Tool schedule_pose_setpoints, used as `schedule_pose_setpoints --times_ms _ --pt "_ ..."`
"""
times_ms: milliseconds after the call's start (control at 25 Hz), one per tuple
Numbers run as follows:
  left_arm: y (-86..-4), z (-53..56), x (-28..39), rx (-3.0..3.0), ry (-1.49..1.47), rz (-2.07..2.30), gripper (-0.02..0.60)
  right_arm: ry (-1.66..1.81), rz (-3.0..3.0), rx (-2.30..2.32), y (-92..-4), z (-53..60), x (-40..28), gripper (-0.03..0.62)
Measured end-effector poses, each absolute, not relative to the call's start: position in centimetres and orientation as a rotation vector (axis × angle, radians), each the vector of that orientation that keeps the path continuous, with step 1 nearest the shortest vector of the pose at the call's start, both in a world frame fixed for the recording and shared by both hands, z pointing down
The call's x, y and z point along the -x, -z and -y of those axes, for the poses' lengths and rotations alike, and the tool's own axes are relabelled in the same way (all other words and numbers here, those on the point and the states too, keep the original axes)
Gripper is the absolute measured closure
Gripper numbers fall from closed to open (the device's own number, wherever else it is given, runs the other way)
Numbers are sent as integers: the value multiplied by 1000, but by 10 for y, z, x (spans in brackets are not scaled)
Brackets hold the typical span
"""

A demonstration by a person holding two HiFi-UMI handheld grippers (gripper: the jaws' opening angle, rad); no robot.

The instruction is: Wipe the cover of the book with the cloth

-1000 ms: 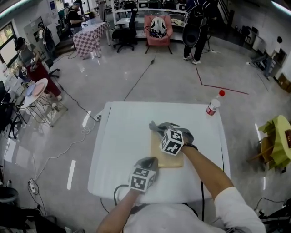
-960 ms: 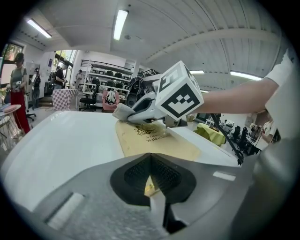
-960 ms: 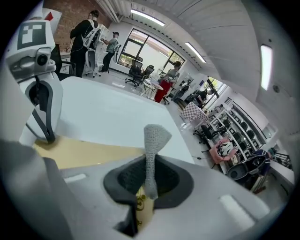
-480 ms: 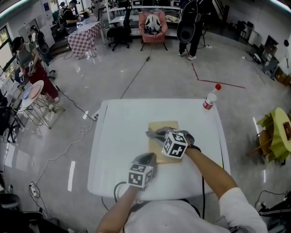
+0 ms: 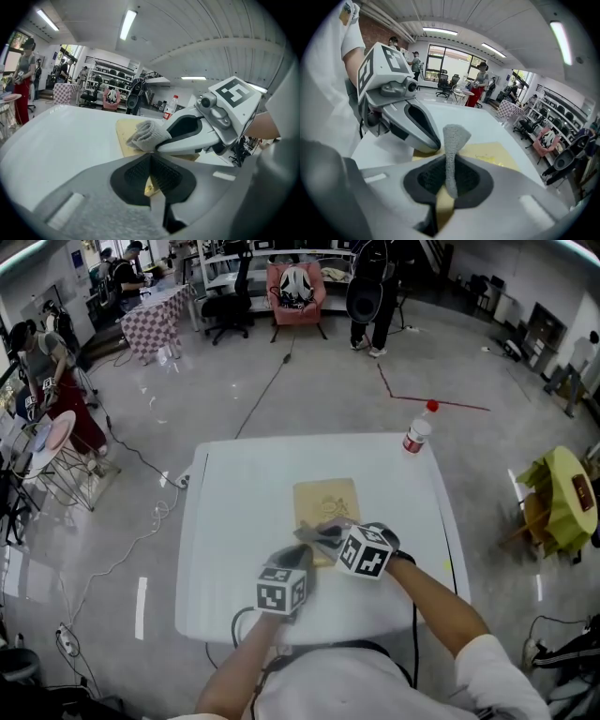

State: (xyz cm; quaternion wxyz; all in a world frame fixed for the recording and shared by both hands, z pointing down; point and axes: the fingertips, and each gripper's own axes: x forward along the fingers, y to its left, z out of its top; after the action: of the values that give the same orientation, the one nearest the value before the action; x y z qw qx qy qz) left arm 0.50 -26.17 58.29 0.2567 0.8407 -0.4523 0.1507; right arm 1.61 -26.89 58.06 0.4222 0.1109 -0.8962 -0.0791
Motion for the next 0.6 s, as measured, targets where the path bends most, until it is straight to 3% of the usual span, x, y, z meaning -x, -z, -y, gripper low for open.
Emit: schedule_pose_setpoints --times_ms 600 --pt "-583 258 -7 -2282 -405 1243 574 -28 2265 -101 -581 216 -30 566"
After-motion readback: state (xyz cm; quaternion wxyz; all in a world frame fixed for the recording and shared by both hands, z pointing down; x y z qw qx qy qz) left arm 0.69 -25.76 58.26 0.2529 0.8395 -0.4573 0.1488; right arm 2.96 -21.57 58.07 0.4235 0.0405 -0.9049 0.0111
